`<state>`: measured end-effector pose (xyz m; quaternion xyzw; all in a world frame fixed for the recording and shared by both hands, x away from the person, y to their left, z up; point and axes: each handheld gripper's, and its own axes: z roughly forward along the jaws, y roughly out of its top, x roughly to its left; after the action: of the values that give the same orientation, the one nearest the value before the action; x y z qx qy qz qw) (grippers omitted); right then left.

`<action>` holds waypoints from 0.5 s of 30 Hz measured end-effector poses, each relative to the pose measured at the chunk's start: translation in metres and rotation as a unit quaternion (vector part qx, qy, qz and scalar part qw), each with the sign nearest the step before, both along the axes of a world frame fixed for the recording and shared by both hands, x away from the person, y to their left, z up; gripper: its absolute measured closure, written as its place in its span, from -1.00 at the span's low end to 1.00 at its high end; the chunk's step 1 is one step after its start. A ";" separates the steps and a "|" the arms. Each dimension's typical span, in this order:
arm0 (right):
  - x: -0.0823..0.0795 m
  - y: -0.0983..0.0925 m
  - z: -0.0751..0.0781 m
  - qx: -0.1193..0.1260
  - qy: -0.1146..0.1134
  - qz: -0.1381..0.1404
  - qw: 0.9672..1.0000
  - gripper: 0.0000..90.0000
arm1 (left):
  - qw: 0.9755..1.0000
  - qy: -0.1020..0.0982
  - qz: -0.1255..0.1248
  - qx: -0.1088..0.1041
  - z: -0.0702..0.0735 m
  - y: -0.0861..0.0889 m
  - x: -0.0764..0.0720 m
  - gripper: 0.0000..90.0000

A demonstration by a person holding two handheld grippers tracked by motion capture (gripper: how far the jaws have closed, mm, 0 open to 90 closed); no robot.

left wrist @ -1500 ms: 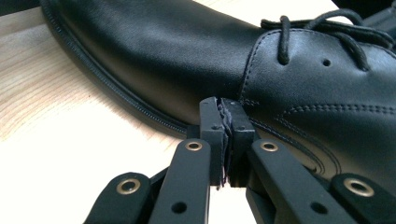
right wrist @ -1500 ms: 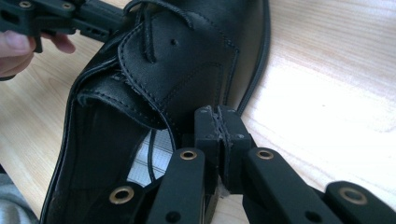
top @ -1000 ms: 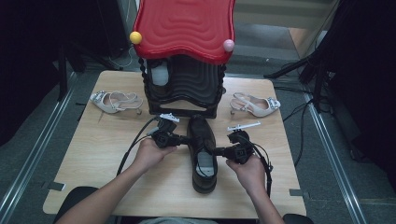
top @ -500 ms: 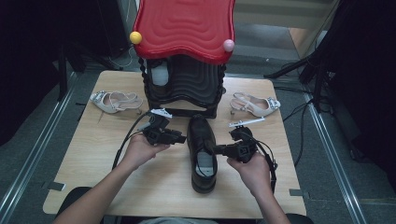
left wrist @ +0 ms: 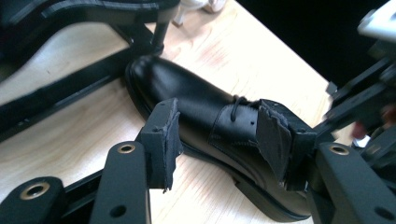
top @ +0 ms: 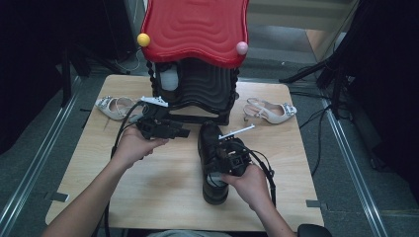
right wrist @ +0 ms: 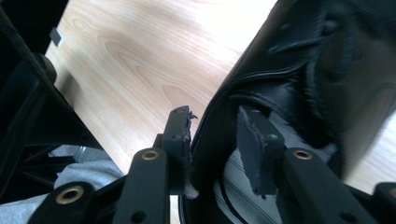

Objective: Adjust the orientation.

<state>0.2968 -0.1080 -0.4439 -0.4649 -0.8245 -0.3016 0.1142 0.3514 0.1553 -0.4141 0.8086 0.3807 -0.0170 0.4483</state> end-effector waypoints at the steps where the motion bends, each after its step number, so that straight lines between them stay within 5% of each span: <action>1: 0.001 0.003 -0.003 -0.003 0.005 0.000 1.000 0.41 | 1.000 -0.006 0.002 0.003 0.006 0.002 0.001 0.09; 7: 0.005 0.014 -0.015 -0.008 0.024 -0.016 1.000 0.32 | 1.000 -0.011 0.006 0.010 0.021 0.005 0.009 0.06; 15: 0.004 0.025 -0.023 -0.047 0.025 -0.014 0.998 0.33 | 0.999 -0.028 0.005 0.015 0.042 0.006 0.013 0.05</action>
<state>0.3007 -0.0826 -0.4664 -0.4889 -0.8281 -0.2522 0.1080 0.3644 0.1612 -0.3717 0.8135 0.3726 0.0140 0.4464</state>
